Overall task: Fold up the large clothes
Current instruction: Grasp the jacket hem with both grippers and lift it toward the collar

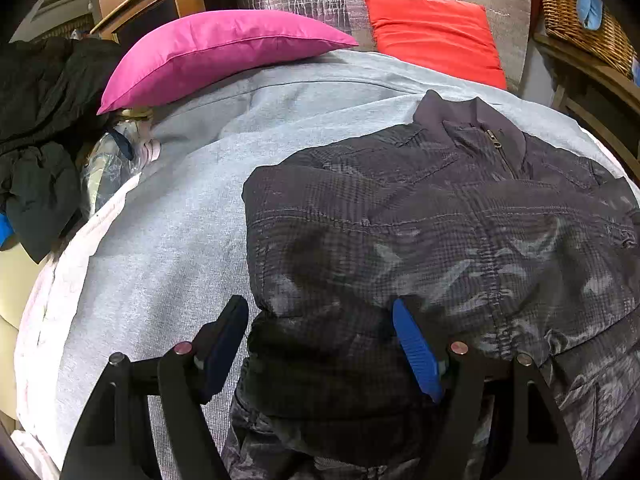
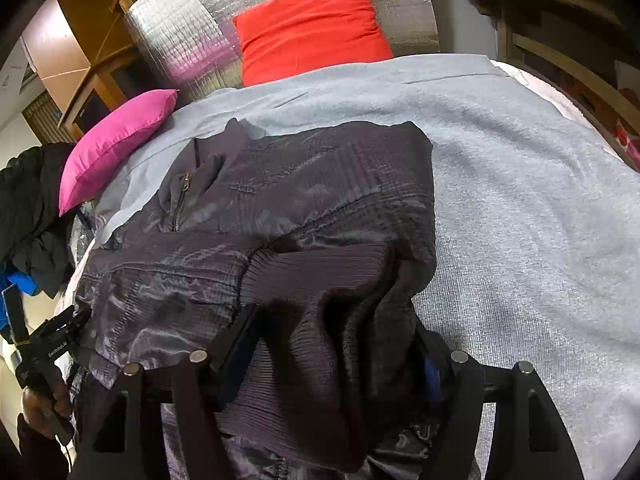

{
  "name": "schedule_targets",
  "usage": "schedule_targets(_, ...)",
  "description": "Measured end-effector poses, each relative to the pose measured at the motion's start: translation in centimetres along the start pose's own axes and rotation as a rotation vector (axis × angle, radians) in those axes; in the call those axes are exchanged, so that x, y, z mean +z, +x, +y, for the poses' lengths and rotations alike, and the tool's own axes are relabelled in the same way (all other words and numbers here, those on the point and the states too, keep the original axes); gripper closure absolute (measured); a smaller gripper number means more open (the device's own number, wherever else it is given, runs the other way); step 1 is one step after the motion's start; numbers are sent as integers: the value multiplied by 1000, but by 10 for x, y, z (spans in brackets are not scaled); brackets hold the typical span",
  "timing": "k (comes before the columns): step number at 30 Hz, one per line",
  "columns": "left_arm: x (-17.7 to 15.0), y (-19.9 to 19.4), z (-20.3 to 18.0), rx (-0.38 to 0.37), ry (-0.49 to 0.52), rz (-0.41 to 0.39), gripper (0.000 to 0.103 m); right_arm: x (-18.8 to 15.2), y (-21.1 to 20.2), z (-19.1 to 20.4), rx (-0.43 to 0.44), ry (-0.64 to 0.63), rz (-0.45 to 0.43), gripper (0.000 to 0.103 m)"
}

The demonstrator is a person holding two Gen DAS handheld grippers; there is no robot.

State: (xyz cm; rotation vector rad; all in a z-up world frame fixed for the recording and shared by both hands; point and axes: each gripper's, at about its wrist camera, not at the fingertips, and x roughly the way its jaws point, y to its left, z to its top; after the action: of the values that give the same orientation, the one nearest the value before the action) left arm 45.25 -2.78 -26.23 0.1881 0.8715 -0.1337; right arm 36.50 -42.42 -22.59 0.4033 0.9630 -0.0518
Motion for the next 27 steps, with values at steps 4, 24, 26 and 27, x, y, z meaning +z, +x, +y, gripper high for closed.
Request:
schedule_targets(4, 0, 0, 0, -1, -3, 2, 28, -1, 2, 2, 0, -1, -14, 30)
schedule_targets(24, -5, 15, 24, -192, -146, 85, 29, -2, -7, -13, 42, 107, -41, 42)
schedule_targets(26, -4, 12, 26, -182, -153, 82, 35, -2, -16, -8, 16, 80, -62, 42)
schedule_targets(27, -4, 12, 26, -166, -152, 85, 35, -3, -22, -3, -14, 57, -73, 42)
